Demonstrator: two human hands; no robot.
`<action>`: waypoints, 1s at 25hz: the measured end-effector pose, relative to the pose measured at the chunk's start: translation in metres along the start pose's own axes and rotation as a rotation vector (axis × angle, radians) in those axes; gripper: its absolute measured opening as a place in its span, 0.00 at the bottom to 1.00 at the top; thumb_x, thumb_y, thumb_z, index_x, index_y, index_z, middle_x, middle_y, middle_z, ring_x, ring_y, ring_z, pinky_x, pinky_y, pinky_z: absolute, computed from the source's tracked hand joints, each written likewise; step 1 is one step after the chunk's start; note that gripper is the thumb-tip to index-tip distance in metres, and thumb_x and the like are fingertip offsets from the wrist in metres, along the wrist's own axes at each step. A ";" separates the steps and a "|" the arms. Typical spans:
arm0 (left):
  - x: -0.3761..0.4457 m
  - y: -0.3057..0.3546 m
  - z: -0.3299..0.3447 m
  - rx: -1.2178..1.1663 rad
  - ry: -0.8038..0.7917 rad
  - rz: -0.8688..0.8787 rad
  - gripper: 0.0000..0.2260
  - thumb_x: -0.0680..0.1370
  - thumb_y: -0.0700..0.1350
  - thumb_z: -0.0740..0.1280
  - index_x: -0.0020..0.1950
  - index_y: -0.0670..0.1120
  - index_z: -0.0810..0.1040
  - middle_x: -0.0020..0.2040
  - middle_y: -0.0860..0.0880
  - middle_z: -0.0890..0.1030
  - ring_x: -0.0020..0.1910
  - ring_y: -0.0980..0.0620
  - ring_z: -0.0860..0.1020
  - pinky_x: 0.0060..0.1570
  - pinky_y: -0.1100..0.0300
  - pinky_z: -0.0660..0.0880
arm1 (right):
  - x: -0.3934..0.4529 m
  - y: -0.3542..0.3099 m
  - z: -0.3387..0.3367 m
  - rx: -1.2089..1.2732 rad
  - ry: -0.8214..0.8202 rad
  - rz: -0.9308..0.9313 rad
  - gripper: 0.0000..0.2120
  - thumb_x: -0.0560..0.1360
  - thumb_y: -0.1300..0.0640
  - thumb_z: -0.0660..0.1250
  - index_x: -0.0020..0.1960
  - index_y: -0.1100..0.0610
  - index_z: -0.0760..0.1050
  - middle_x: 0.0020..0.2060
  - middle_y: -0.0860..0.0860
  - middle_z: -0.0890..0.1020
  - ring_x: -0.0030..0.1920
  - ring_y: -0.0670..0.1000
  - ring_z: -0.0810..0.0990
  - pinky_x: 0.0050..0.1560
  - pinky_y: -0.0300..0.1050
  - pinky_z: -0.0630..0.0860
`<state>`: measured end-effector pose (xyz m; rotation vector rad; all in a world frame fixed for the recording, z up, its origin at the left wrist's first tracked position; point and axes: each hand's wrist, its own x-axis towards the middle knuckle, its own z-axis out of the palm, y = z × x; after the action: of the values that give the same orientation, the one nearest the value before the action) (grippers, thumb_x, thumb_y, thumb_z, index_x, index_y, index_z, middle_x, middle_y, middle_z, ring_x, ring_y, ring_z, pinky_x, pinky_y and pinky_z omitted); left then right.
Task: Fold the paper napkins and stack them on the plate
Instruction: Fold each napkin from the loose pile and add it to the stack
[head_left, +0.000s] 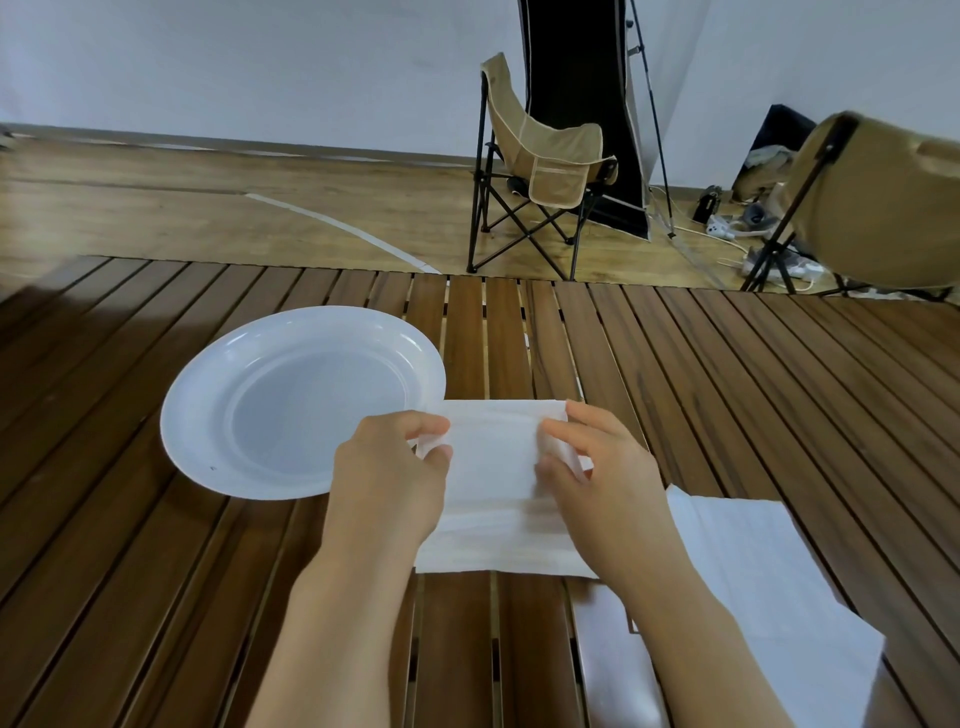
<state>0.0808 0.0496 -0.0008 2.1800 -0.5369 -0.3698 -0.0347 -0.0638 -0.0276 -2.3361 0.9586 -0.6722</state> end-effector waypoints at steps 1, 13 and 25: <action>0.000 0.000 0.000 -0.001 -0.005 0.003 0.12 0.79 0.45 0.65 0.61 0.55 0.78 0.60 0.55 0.74 0.50 0.58 0.68 0.52 0.64 0.68 | 0.001 0.001 0.001 -0.009 -0.018 0.002 0.09 0.78 0.60 0.64 0.57 0.56 0.79 0.58 0.42 0.72 0.52 0.36 0.67 0.45 0.20 0.62; 0.005 -0.006 0.004 0.238 -0.249 0.089 0.20 0.83 0.45 0.54 0.75 0.58 0.60 0.76 0.53 0.60 0.74 0.50 0.61 0.69 0.58 0.60 | -0.003 0.005 0.011 -0.359 -0.194 -0.081 0.21 0.83 0.55 0.50 0.75 0.52 0.59 0.78 0.46 0.45 0.78 0.51 0.48 0.74 0.48 0.58; 0.013 -0.010 0.012 0.241 -0.255 0.085 0.20 0.83 0.46 0.54 0.75 0.57 0.61 0.75 0.52 0.63 0.73 0.50 0.63 0.69 0.58 0.61 | -0.001 0.018 0.008 -0.348 -0.349 0.022 0.23 0.83 0.49 0.45 0.78 0.47 0.52 0.77 0.43 0.55 0.76 0.47 0.58 0.75 0.52 0.58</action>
<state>0.0894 0.0403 -0.0173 2.3452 -0.8506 -0.5654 -0.0384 -0.0719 -0.0448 -2.6185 0.9968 -0.0785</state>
